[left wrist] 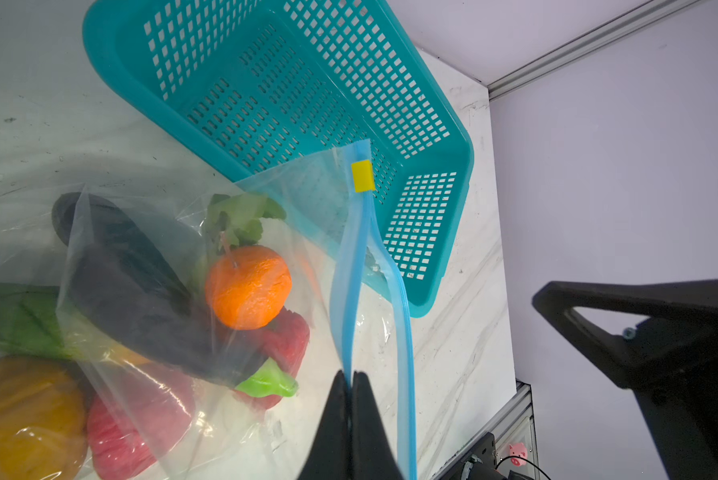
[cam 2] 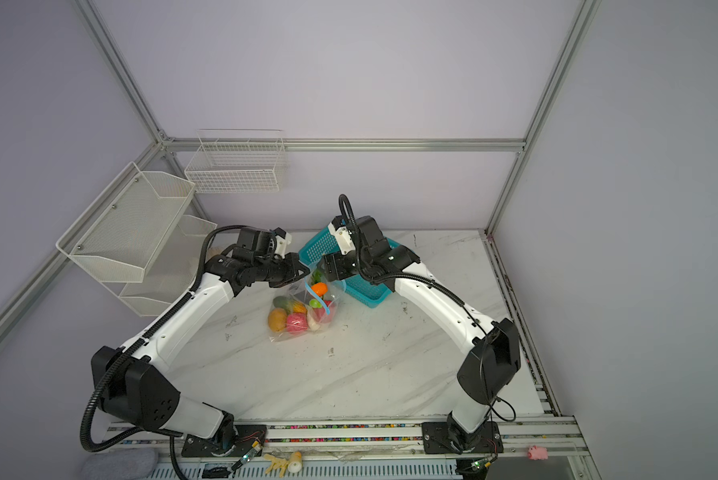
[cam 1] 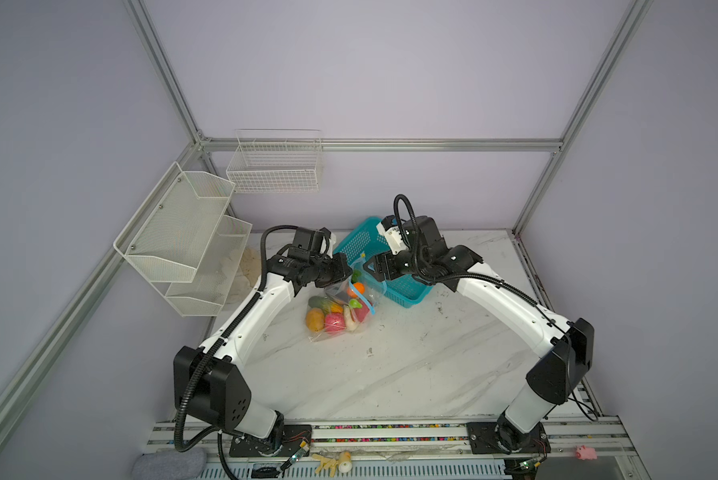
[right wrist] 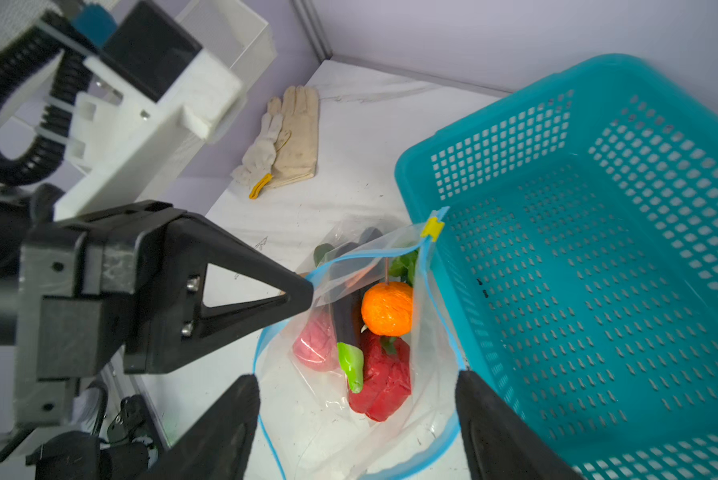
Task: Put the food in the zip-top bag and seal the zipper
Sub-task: 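Raise the right gripper out of the bag and move it to the zipper edge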
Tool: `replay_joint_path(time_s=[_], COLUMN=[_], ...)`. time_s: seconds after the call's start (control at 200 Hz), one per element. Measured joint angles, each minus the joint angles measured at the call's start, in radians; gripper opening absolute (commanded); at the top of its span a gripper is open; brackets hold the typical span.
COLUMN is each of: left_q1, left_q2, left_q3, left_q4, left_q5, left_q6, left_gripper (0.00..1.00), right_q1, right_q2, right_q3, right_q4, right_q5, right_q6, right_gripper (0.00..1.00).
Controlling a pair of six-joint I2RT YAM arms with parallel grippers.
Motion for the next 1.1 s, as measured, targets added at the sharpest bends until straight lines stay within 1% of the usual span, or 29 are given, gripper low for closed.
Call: replay_joint_path(time_s=[0.115, 0.155, 0.29, 0.36, 0.45, 0.58, 0.68, 0.95, 1.04, 1.1], left_q1=[0.000, 0.000, 0.000, 0.000, 0.000, 0.000, 0.000, 0.000, 0.000, 0.000], left_q2=[0.000, 0.000, 0.000, 0.000, 0.000, 0.000, 0.000, 0.000, 0.000, 0.000], left_q3=[0.000, 0.000, 0.000, 0.000, 0.000, 0.000, 0.000, 0.000, 0.000, 0.000], left_q4=[-0.001, -0.001, -0.001, -0.001, -0.002, -0.002, -0.002, -0.002, -0.002, -0.003], left_q5=[-0.003, -0.003, -0.003, -0.003, -0.003, -0.003, -0.003, -0.003, -0.003, -0.003], left_q6=[0.000, 0.000, 0.000, 0.000, 0.000, 0.000, 0.000, 0.000, 0.001, 0.001], left_gripper=[0.00, 0.00, 0.00, 0.00, 0.00, 0.00, 0.00, 0.00, 0.00, 0.00], right_q1=[-0.021, -0.031, -0.052, -0.052, -0.052, -0.052, -0.052, -0.052, -0.052, -0.052], right_q2=[-0.063, -0.074, -0.074, -0.060, -0.020, 0.008, 0.015, 0.060, 0.066, 0.066], right_q3=[-0.094, -0.130, -0.253, -0.303, -0.313, -0.339, -0.352, -0.348, -0.346, -0.346], right_q4=[0.007, 0.009, 0.047, 0.061, 0.090, 0.182, 0.232, 0.309, 0.316, 0.322], right_q5=[0.043, 0.052, 0.049, 0.031, -0.019, -0.085, -0.127, -0.194, -0.205, -0.211], right_q6=[0.096, 0.137, 0.255, 0.306, 0.355, 0.422, 0.455, 0.489, 0.490, 0.489], right_gripper=[0.71, 0.68, 0.68, 0.69, 0.71, 0.68, 0.61, 0.37, 0.37, 0.32])
